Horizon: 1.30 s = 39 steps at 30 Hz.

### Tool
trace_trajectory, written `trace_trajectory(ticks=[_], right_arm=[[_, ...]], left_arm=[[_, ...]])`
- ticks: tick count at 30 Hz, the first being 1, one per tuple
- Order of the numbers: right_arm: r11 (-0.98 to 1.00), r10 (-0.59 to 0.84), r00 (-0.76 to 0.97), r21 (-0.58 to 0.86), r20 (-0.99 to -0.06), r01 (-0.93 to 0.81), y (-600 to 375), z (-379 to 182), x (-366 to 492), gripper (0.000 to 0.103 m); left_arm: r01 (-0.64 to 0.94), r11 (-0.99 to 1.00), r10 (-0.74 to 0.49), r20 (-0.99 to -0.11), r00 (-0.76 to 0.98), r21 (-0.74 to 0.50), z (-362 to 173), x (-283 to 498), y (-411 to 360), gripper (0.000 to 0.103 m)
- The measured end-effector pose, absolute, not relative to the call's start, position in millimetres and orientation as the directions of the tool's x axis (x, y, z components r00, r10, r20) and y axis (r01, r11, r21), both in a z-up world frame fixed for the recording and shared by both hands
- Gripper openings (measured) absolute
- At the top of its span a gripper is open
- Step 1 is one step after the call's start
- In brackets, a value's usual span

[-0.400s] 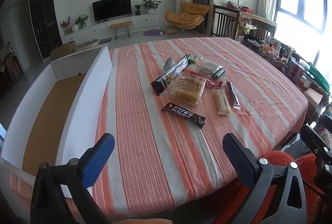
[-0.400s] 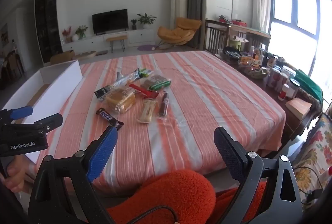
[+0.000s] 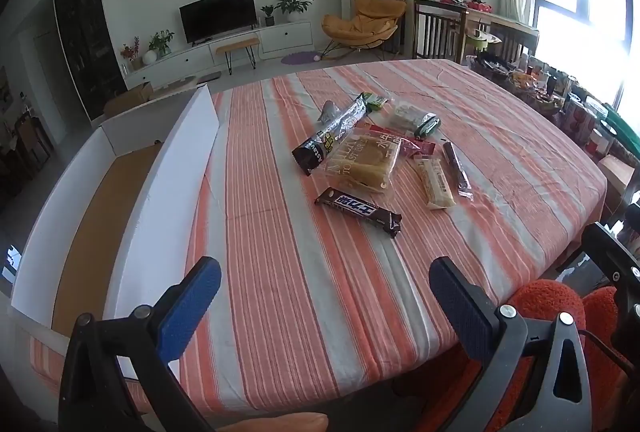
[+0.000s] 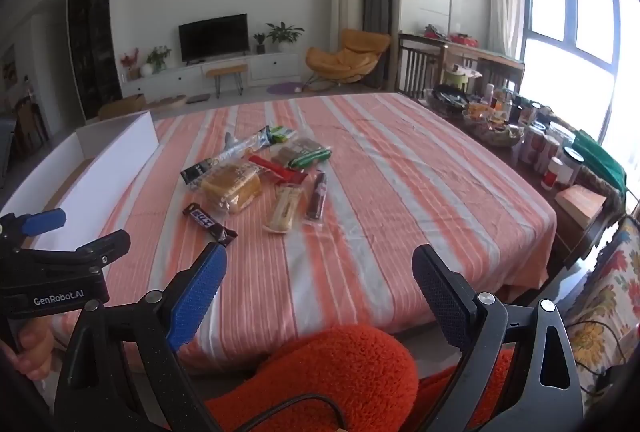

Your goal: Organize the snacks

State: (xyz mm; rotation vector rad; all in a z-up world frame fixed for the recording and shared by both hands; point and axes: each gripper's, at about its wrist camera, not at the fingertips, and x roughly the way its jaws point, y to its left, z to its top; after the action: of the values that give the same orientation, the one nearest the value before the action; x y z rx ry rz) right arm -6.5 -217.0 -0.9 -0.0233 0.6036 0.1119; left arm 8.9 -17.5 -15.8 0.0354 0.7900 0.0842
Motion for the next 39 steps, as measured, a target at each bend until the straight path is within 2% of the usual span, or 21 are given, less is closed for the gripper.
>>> trace_trajectory(ticks=[18, 39], right_arm=[[0.991, 0.125, 0.821, 0.03, -0.557, -0.131, -225, -16, 0, 0.096], [0.992, 0.113, 0.827, 0.01, -0.55, -0.128, -226, -12, -4, 0.096]], left_arm=[[-0.037, 0.99, 0.125, -0.733, 0.669, 0.135, -33, 17, -38, 0.103], [-0.048, 0.99, 0.13, -0.722, 0.679, 0.132, -31, 12, -35, 0.103]])
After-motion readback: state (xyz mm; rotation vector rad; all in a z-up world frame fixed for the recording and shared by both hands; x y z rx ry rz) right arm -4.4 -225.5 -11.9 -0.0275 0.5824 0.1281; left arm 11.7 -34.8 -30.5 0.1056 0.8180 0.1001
